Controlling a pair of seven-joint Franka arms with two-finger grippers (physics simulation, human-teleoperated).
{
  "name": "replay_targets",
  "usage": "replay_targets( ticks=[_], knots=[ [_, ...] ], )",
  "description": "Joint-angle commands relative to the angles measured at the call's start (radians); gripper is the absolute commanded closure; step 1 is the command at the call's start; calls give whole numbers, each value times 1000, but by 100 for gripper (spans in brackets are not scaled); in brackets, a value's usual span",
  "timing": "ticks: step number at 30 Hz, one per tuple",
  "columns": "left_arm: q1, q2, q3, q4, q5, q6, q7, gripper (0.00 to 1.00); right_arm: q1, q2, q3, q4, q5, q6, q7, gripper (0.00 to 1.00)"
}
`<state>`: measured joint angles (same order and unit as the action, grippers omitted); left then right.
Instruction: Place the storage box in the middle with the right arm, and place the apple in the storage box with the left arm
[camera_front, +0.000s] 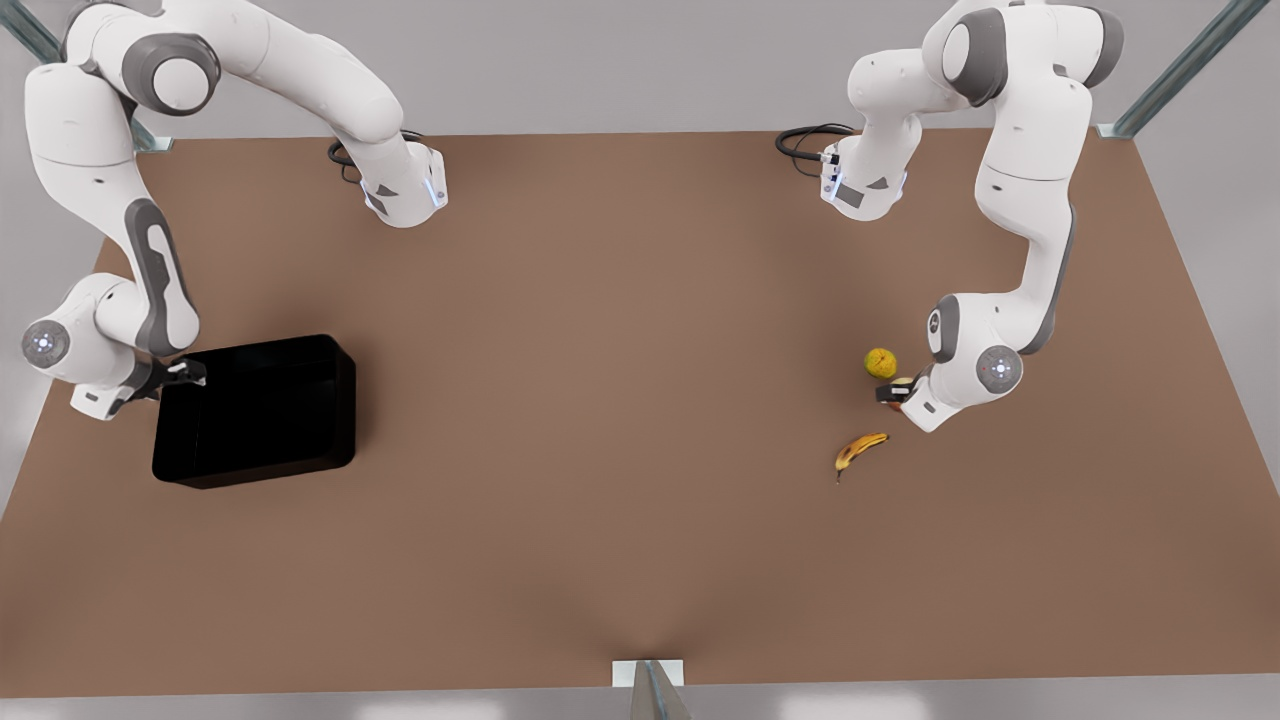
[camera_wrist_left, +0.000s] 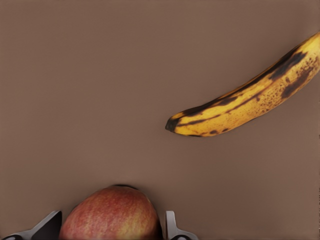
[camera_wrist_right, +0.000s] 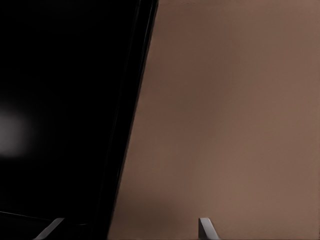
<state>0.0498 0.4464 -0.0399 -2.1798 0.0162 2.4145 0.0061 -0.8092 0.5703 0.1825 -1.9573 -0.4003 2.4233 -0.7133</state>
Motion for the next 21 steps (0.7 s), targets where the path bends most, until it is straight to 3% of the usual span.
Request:
replay_targets(
  ticks=[1, 2, 3, 4, 10, 11, 13, 21],
  knots=[
    [-1, 0, -1, 0, -1, 0, 0, 0, -1, 10, 0, 0, 0, 8, 0, 44],
    [1, 0, -1, 0, 1, 0, 0, 0, -1, 11, 0, 2, 0, 10, 0, 50],
    [1, 0, -1, 0, -1, 0, 0, 0, -2, 13, 0, 2, 0, 8, 0, 72],
    [1, 0, 0, 0, 1, 0, 0, 0, -2, 13, 0, 3, -2, 8, 0, 79],
    [-1, 0, 0, 0, 1, -2, 0, 1, -4, -3, 2, 5, 0, -9, 1, 79],
    [-1, 0, 0, 0, 1, -2, 0, 9, -4, -6, 0, 5, 0, -10, 1, 79],
    [-1, 0, 0, 0, 1, -2, 0, 15, -4, -12, 2, 5, 0, -12, 1, 79],
    [-1, 3, 0, 2, 1, -2, 0, 15, -4, -55, 22, 14, 1, -72, 0, 79]
  ],
)
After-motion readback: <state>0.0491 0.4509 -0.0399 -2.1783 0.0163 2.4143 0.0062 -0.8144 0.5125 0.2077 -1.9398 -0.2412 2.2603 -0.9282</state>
